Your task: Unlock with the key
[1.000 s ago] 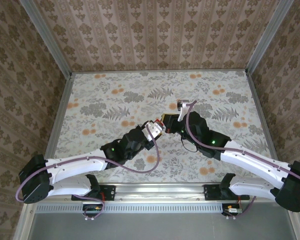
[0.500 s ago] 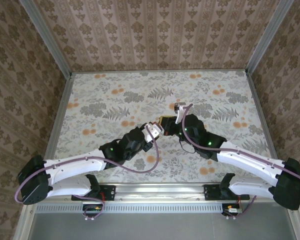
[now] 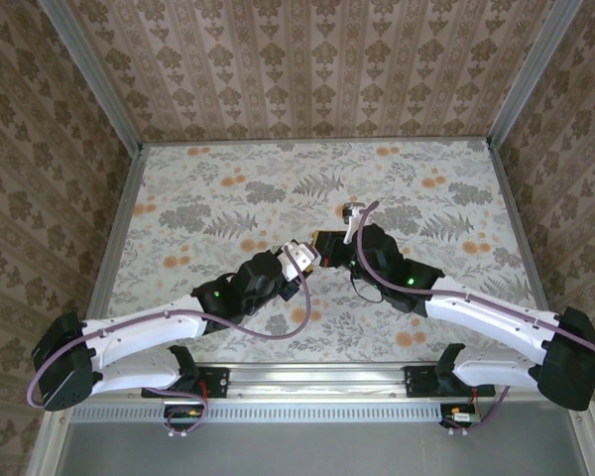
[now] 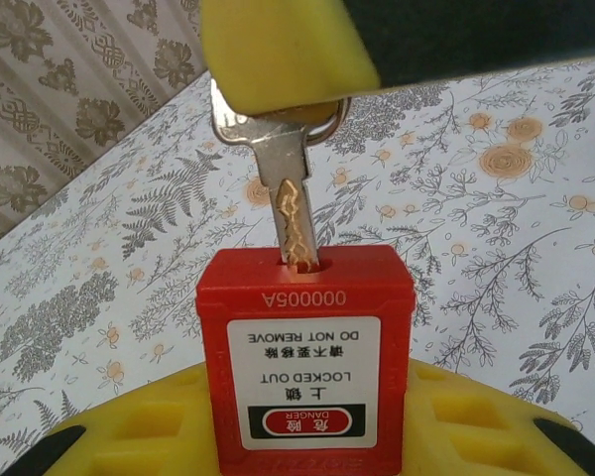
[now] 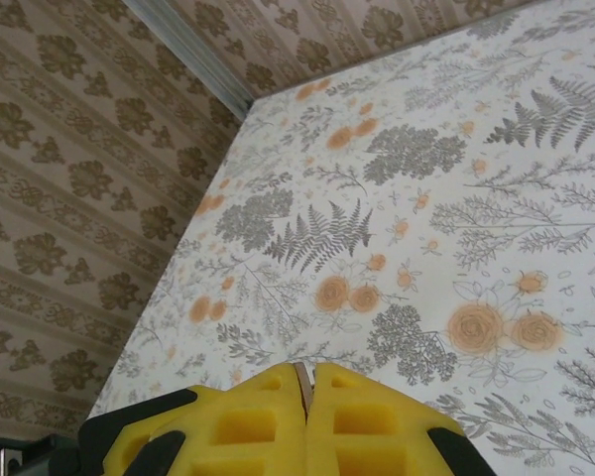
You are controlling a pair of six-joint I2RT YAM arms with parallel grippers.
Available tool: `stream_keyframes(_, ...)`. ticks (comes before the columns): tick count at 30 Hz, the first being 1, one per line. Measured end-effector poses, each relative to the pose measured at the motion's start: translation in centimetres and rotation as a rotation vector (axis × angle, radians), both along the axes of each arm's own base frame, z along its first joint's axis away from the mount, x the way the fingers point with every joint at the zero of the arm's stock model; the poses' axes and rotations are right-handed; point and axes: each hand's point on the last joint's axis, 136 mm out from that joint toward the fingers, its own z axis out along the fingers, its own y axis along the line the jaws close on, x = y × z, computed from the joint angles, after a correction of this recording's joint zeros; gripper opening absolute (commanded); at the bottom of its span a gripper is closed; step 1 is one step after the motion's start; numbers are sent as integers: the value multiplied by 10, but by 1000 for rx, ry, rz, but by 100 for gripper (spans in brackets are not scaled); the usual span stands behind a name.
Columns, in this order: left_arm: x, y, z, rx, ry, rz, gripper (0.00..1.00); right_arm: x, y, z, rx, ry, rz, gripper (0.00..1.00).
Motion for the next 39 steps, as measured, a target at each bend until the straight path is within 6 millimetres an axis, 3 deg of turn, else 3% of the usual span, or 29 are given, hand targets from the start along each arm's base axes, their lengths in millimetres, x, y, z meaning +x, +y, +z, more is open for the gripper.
stream_keyframes(14,1,10,-14,67,21,21,28,1,9,-19,30,16,-35,1)
stream_keyframes(30,3,13,-9,19,55,17,27,0,13,-13,112,-25,-18,1)
stream_keyframes(39,1,25,-26,89,100,26,26,1,26,-29,74,17,15,2)
